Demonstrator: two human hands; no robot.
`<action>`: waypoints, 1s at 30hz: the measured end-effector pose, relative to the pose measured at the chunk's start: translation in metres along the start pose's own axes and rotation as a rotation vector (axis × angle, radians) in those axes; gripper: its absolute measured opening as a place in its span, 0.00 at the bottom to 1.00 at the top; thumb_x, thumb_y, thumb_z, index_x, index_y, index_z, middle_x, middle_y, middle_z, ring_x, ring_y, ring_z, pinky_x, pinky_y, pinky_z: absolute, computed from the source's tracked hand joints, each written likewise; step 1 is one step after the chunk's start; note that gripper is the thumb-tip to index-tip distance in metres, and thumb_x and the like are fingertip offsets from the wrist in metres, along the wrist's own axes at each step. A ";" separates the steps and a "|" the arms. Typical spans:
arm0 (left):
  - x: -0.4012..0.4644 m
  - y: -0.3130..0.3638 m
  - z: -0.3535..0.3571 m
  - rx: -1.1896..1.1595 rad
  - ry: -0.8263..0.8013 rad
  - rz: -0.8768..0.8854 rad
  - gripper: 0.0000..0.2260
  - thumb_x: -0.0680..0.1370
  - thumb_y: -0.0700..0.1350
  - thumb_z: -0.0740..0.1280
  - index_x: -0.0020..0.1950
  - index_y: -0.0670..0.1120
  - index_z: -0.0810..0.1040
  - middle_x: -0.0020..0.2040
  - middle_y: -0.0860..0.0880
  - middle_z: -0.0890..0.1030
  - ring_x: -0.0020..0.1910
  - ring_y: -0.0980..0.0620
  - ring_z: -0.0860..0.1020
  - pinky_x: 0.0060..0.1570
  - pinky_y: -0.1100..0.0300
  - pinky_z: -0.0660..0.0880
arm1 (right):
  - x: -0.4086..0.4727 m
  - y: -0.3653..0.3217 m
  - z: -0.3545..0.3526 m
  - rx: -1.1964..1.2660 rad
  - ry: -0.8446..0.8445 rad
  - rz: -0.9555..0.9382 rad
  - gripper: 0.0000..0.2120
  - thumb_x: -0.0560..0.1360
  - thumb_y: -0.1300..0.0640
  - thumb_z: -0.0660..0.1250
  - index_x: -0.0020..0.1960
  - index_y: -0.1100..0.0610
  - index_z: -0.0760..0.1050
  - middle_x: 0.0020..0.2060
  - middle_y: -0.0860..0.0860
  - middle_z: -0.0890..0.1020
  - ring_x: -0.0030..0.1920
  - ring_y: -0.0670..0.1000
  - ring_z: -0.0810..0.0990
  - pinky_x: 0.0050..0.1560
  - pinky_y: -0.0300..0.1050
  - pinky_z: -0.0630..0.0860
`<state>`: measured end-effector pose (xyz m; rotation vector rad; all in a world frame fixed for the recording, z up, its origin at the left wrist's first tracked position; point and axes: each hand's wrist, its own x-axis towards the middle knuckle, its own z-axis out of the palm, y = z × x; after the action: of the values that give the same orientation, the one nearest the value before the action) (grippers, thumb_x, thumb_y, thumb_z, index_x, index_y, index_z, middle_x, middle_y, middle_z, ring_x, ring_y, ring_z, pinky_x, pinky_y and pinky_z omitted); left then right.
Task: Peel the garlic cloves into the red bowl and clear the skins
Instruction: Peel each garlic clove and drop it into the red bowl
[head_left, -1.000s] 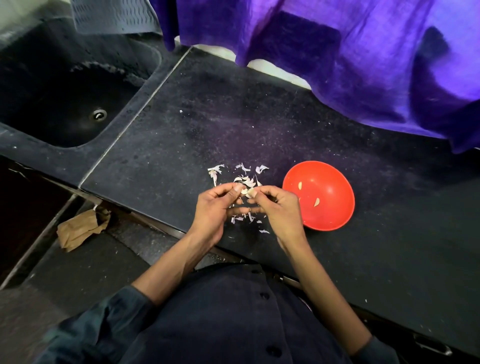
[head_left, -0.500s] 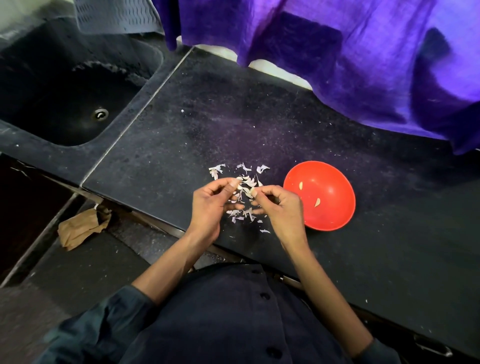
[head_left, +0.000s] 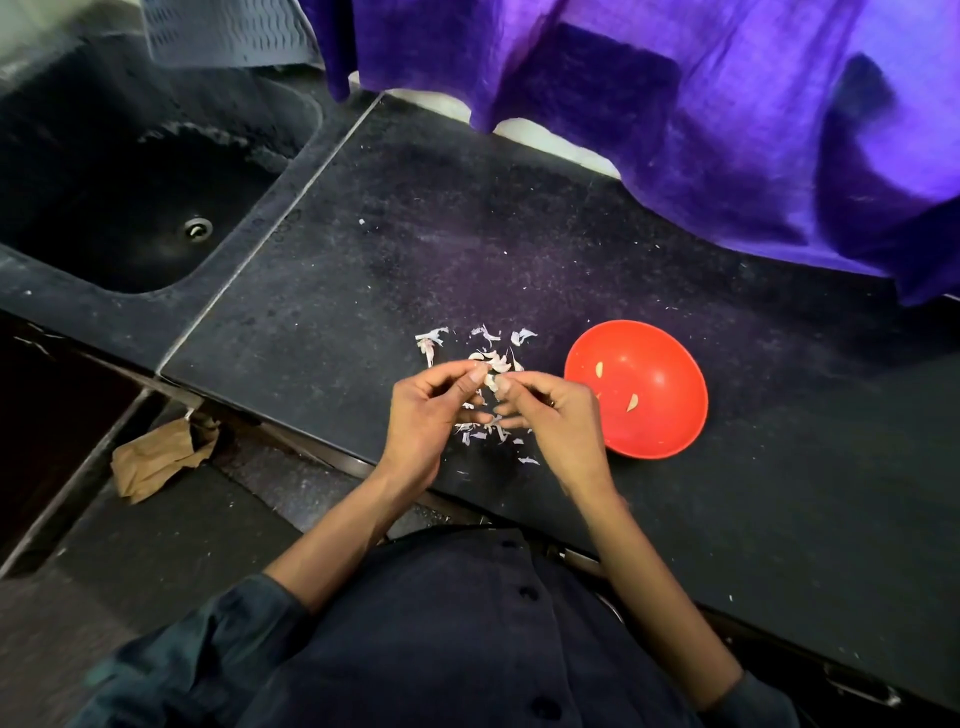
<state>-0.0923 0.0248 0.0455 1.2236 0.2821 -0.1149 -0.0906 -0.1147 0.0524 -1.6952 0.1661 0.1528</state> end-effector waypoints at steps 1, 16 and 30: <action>-0.001 0.000 0.000 0.020 -0.006 0.021 0.05 0.76 0.37 0.69 0.50 0.39 0.82 0.42 0.45 0.84 0.37 0.51 0.81 0.36 0.59 0.80 | 0.000 0.000 0.001 -0.005 -0.002 -0.006 0.06 0.76 0.62 0.69 0.51 0.61 0.83 0.41 0.52 0.85 0.38 0.48 0.84 0.41 0.46 0.83; -0.003 -0.005 -0.005 0.523 -0.006 0.378 0.06 0.75 0.37 0.71 0.51 0.45 0.84 0.43 0.46 0.82 0.32 0.60 0.81 0.36 0.69 0.77 | -0.005 0.001 0.000 -0.438 0.015 -0.291 0.06 0.73 0.62 0.69 0.43 0.55 0.84 0.33 0.48 0.80 0.33 0.47 0.78 0.37 0.43 0.75; -0.004 -0.002 -0.006 0.495 -0.003 0.341 0.06 0.76 0.38 0.70 0.50 0.46 0.84 0.45 0.45 0.83 0.36 0.50 0.83 0.36 0.61 0.81 | -0.006 -0.002 -0.001 -0.005 -0.114 0.023 0.12 0.77 0.65 0.66 0.43 0.52 0.83 0.35 0.50 0.83 0.36 0.48 0.81 0.38 0.41 0.80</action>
<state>-0.0974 0.0291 0.0431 1.7445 0.0359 0.1175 -0.0957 -0.1156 0.0554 -1.6850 0.1003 0.2669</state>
